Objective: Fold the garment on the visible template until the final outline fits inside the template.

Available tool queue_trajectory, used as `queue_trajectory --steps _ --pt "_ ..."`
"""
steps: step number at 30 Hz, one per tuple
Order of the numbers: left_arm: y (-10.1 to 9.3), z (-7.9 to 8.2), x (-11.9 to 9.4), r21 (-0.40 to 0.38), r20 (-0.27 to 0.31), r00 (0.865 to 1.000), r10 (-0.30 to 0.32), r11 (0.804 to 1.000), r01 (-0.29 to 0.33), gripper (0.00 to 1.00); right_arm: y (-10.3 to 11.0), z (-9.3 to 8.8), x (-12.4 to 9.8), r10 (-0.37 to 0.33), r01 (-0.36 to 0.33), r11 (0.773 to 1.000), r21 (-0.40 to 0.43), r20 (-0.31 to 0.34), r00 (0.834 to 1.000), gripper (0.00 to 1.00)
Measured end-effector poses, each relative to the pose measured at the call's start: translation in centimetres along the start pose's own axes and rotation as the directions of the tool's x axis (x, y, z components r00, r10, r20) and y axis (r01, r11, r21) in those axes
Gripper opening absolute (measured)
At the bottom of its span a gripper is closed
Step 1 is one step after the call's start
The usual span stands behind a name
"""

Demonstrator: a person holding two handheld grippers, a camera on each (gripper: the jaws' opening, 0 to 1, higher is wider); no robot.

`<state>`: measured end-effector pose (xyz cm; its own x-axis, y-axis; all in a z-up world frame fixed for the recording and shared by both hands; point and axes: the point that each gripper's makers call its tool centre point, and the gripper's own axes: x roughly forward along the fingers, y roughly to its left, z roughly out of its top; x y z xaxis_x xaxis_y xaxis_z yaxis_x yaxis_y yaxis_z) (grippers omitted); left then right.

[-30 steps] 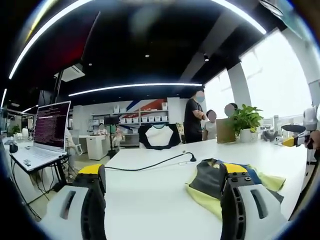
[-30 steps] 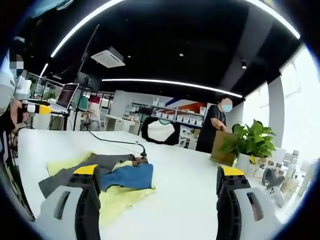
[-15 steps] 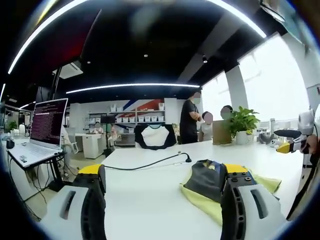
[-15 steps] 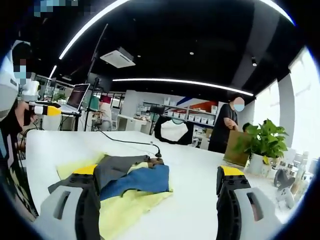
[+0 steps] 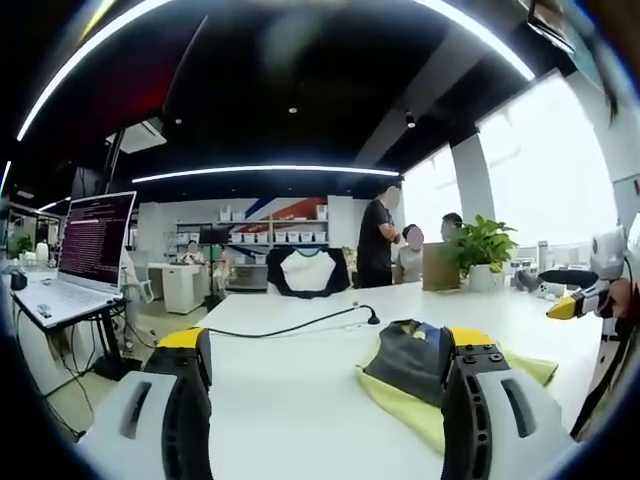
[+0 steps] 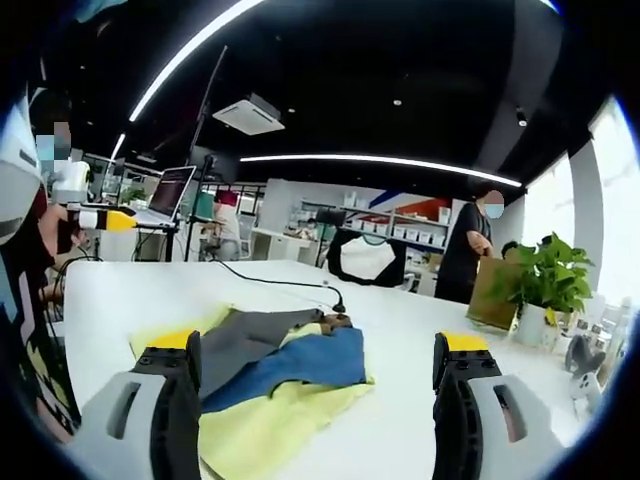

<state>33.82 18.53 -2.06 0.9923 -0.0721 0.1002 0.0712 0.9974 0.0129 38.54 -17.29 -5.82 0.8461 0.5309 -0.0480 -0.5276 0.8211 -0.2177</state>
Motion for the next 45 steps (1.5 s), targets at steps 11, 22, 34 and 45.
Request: queue_trajectory --steps 11,22,34,45 --pt "-0.2 -0.2 -0.2 0.001 -0.014 1.000 -0.009 1.000 0.009 1.00 2.2 -0.6 0.5 0.063 -0.063 0.998 0.007 -0.011 0.998 0.98" --pt "-0.7 -0.4 -0.2 -0.001 -0.020 1.000 -0.016 1.000 0.016 1.00 4.7 -1.6 1.1 0.141 -0.140 0.990 0.023 -0.037 0.989 0.97" --pt "-1.4 -0.8 -0.3 -0.001 -0.033 0.999 -0.036 0.999 0.036 1.00 7.3 -3.0 1.6 0.221 -0.219 0.975 0.040 -0.074 0.972 0.95" --pt "-3.9 -2.0 0.1 -0.004 -0.053 0.993 -0.104 0.995 0.104 1.00 6.0 -3.4 1.2 0.180 -0.175 0.982 0.067 -0.073 0.981 0.95"
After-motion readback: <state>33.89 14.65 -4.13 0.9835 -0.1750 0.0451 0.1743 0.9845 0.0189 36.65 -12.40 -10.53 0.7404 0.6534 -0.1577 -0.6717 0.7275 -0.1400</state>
